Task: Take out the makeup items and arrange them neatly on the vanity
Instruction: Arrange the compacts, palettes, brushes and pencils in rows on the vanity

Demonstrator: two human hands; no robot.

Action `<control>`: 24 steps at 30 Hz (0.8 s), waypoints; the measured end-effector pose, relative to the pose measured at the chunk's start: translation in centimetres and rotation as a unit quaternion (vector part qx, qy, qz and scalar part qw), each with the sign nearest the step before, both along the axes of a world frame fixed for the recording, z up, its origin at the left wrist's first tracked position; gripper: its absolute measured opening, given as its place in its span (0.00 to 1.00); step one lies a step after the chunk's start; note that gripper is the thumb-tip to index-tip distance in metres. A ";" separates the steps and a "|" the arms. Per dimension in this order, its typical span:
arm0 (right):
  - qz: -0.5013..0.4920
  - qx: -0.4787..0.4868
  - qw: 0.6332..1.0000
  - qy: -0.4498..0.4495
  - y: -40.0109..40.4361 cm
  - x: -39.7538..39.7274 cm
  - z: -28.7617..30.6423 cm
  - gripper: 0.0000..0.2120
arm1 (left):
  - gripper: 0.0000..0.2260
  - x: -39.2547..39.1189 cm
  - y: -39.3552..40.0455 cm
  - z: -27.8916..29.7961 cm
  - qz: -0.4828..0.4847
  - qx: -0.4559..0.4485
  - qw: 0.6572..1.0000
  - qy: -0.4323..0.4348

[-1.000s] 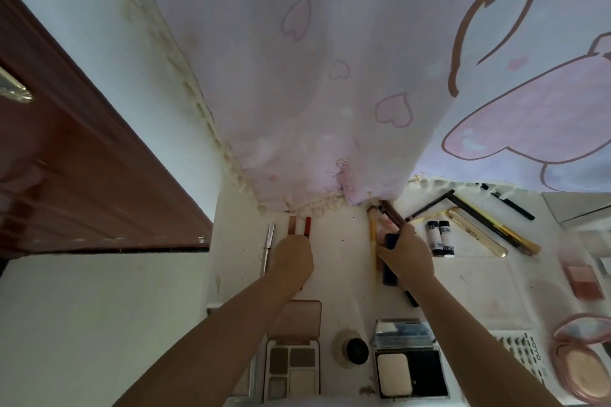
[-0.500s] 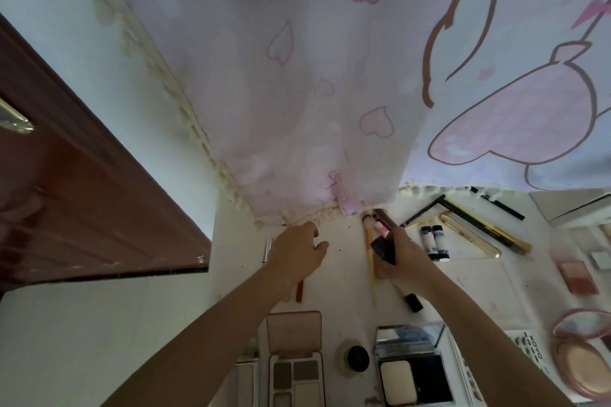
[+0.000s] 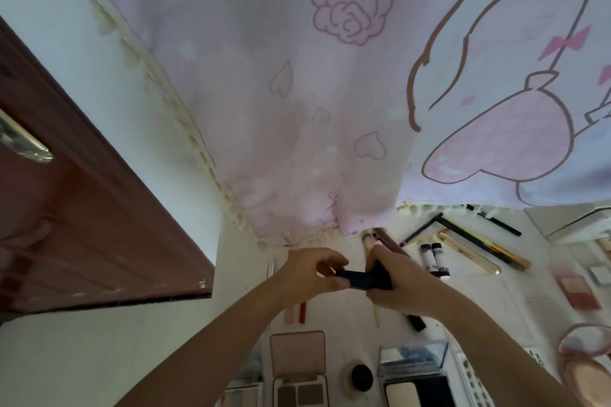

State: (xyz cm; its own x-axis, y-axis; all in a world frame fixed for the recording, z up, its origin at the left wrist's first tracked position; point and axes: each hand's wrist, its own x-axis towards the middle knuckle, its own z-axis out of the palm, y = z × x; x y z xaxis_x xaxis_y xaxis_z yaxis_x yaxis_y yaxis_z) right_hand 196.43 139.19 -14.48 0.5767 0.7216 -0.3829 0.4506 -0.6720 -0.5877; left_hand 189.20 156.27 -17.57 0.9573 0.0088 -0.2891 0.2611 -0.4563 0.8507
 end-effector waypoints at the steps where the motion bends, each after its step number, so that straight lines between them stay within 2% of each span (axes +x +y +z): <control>1: -0.009 0.014 1.000 0.006 -0.2 0.0 0.2 0.14 | 0.14 -0.1 0.0 0.1 0.001 0.006 1.000 -0.011; 5: -0.063 0.079 0.994 0.047 -0.9 0.2 1.2 0.11 | 0.12 -0.4 0.1 0.7 -0.036 0.013 0.999 -0.022; 10: -0.086 0.117 0.985 0.088 -1.4 -0.5 1.9 0.09 | 0.09 -0.6 -0.5 1.8 -0.124 0.112 0.984 -0.068; 13: -0.091 0.121 0.984 0.091 -1.2 -0.5 2.0 0.10 | 0.08 -0.5 -0.2 1.7 -0.131 0.172 0.974 -0.069; 17: -0.098 0.142 0.981 0.093 -0.9 -0.4 2.1 0.13 | 0.10 -0.9 0.2 1.8 -0.135 0.196 0.965 -0.111; 19: -0.120 0.160 0.976 0.084 -1.1 0.1 2.1 0.13 | 0.11 -1.2 1.3 1.8 -0.117 0.213 0.964 -0.109; 22: -0.202 0.198 0.955 0.089 -2.7 1.8 2.4 0.13 | 0.21 -1.7 3.6 1.8 -0.024 0.159 0.981 -0.107; 24: -0.228 0.210 0.947 0.088 -3.6 2.7 2.4 0.12 | 0.22 -1.9 4.6 1.5 -0.007 0.157 0.982 -0.100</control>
